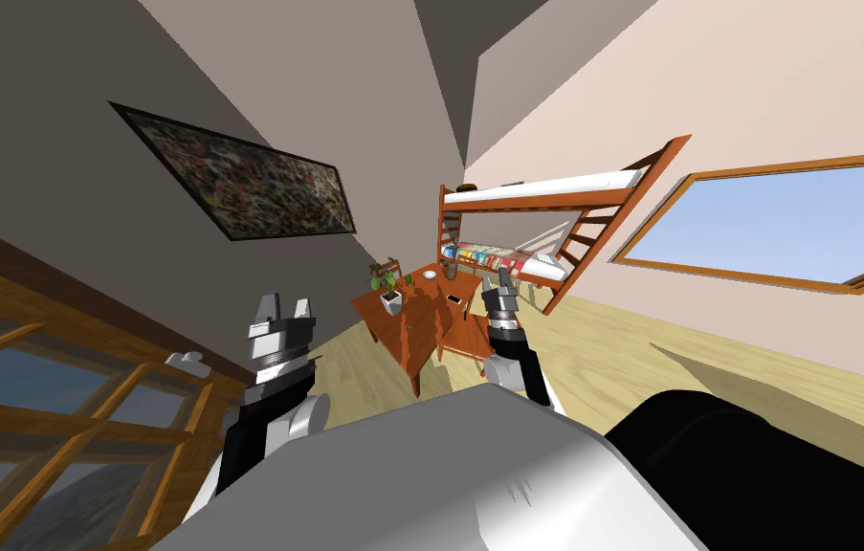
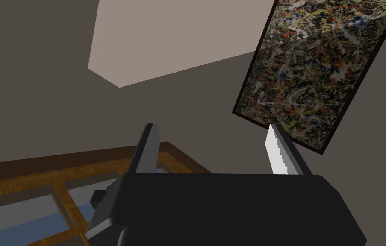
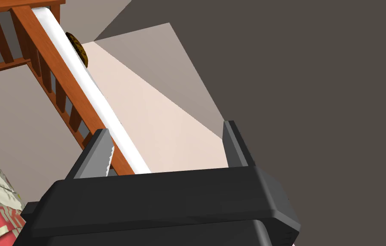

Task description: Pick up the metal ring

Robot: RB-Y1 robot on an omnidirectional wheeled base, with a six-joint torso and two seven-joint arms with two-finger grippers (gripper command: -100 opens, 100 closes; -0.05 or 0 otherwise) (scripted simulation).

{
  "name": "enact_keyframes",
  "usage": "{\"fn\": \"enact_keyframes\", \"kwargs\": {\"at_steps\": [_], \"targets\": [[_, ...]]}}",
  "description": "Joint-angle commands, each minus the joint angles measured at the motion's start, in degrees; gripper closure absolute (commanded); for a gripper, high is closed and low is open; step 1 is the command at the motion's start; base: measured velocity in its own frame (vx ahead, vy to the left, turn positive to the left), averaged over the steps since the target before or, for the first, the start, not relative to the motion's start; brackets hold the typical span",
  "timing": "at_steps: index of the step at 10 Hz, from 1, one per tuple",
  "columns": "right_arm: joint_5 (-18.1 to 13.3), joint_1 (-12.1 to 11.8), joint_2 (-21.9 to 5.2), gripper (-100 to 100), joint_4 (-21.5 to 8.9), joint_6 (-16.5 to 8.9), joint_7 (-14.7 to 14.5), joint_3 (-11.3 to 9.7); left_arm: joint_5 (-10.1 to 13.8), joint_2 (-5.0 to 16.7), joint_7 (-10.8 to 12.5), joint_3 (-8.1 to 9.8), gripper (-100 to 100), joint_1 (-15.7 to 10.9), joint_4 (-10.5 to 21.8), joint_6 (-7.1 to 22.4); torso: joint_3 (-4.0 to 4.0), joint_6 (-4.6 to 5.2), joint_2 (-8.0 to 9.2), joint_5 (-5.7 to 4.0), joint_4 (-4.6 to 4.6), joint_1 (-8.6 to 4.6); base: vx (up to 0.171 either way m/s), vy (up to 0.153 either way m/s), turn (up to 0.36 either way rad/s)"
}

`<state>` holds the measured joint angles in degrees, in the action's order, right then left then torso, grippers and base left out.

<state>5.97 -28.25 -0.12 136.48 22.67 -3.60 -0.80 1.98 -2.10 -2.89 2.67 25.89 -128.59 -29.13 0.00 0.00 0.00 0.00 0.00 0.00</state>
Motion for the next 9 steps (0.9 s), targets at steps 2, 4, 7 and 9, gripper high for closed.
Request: {"fn": "enact_keyframes", "kwargs": {"at_steps": [2,4,7,9], "targets": [[0.00,0.01,0.00,0,0.00,0.00,0.00,0.00,0.95,3.77,-0.59,-0.30,-100,-0.63,1.31,0.55,0.08,0.00,0.16,0.01,0.03,0.02,-0.082,0.007,0.007],[0.00,0.01,0.00,0,0.00,0.00,0.00,0.00,2.30,7.07,-1.41,-0.77,-100,-1.56,3.33,1.43,0.24,0.01,0.42,0.00,0.09,-0.03,-0.121,-0.022,-0.016],[0.00,0.01,0.01,0,0.00,0.00,0.00,-0.01,5.11,11.50,-3.02,-1.80,-100,-3.64,7.90,3.51,0.24,0.01,0.42,-0.04,0.10,-0.22,-0.109,-0.061,-0.035],[0.00,0.01,0.01,0,0.00,0.00,0.00,-0.01,7.37,14.11,-4.23,-2.67,-100,-5.47,11.84,5.39,0.22,0.02,0.37,-0.08,0.08,-0.37,-0.091,-0.107,-0.054]]}}
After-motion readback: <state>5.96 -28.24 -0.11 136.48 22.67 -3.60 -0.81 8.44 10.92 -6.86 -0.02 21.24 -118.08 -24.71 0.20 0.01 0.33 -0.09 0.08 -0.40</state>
